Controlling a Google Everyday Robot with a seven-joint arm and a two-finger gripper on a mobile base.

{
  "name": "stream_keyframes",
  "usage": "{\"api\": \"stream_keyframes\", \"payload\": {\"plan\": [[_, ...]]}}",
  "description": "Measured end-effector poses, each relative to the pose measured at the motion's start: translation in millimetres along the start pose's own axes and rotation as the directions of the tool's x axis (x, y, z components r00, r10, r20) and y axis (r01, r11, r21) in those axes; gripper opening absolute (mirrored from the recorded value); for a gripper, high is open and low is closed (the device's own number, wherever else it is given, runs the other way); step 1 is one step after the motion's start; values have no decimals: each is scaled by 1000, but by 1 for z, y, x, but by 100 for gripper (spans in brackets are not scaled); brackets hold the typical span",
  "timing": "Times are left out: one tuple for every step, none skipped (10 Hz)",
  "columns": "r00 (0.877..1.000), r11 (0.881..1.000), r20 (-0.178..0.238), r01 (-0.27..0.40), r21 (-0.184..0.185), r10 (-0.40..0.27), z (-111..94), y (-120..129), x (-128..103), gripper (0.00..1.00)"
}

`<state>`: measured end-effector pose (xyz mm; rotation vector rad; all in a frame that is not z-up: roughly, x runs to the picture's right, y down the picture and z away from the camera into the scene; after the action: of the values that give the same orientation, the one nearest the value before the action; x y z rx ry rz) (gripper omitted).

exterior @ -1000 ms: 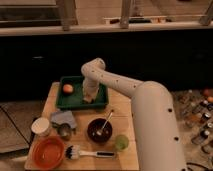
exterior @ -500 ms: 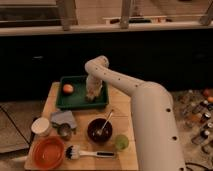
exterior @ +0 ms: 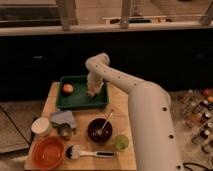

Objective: Wipe tray with eraser

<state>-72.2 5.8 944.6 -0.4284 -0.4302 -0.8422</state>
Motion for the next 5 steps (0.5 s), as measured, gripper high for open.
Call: {"api": "stream_keyframes", "payload": {"plan": [[1000,1000,1,2,0,-2,0,-1,-1,0],[1000,1000,1,2,0,-2,0,-1,-1,0],[1000,1000,0,0,0,0,0,0,0,0],[1000,1000,0,0,0,0,0,0,0,0],[1000,1000,0,0,0,0,0,0,0,0]]}}
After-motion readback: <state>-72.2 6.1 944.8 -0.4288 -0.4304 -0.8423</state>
